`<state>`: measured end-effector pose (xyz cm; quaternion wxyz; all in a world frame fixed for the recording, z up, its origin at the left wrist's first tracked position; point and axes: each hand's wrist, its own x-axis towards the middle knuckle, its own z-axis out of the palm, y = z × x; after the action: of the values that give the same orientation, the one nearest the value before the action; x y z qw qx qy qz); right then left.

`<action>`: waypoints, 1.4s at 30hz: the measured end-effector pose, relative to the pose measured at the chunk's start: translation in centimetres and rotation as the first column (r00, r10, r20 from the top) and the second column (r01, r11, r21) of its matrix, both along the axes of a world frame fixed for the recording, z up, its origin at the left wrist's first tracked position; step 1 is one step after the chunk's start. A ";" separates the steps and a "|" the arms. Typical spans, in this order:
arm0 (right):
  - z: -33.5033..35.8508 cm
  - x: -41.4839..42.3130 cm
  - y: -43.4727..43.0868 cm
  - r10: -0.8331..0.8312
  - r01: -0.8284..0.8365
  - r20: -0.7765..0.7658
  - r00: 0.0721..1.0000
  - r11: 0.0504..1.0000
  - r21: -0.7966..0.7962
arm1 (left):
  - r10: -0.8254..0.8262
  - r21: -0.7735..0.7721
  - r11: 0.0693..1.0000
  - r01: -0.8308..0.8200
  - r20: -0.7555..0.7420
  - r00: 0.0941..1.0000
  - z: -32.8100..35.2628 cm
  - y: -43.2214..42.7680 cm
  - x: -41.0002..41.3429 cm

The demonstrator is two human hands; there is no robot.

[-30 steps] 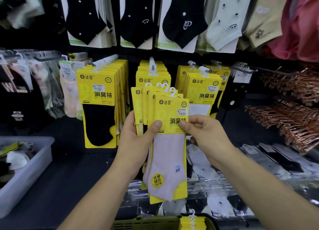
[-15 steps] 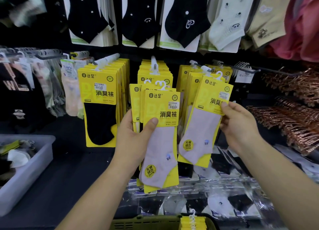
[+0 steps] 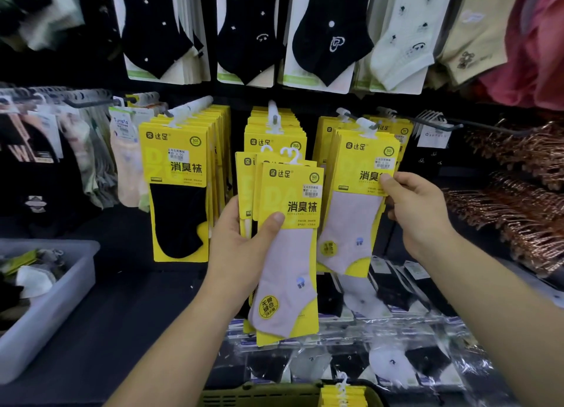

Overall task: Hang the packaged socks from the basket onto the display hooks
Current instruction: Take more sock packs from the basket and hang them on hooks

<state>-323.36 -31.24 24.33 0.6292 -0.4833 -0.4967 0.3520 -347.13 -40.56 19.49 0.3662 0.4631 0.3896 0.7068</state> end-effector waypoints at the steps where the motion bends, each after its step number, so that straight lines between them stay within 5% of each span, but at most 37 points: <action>1: -0.1 0.0 0.0 -0.021 0.021 0.014 1.000 1.000 0.000 | -0.004 -0.003 1.000 0.004 -0.001 1.000 0.0 0.0 0.0; 6: -0.9 -0.8 -0.8 -0.158 0.158 0.068 0.985 0.987 0.007 | -0.026 -0.006 1.000 0.026 -0.025 0.999 -0.3 0.1 0.2; 11: -1.3 -3.0 -3.6 -0.121 0.117 0.167 0.978 0.992 0.038 | -0.058 0.009 0.998 0.059 -0.049 0.997 -0.5 0.1 0.5; 17: -1.2 -3.6 -4.5 -0.126 0.136 0.115 0.985 0.987 -0.087 | -0.040 0.004 0.999 0.040 -0.087 0.995 -0.6 0.1 0.6; 23: -1.4 -5.0 -6.2 0.208 -0.203 0.041 0.977 0.974 -0.101 | -0.059 0.018 0.998 0.061 -0.071 0.996 -0.7 0.1 0.8; 31: -1.5 -5.6 -6.1 0.273 -0.274 -0.021 0.962 0.958 -0.081 | -0.146 0.014 0.989 0.147 -0.011 0.989 -0.6 -0.2 1.1; 42: -0.5 -1.7 -3.5 -0.020 0.009 -0.252 0.968 0.999 -0.045 | -0.035 0.012 0.999 0.036 -0.033 0.999 -0.5 0.2 0.2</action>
<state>-325.05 -34.72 23.80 0.6792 -0.4518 -0.4014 0.4165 -346.96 -40.39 19.02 0.3694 0.4837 0.3830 0.6949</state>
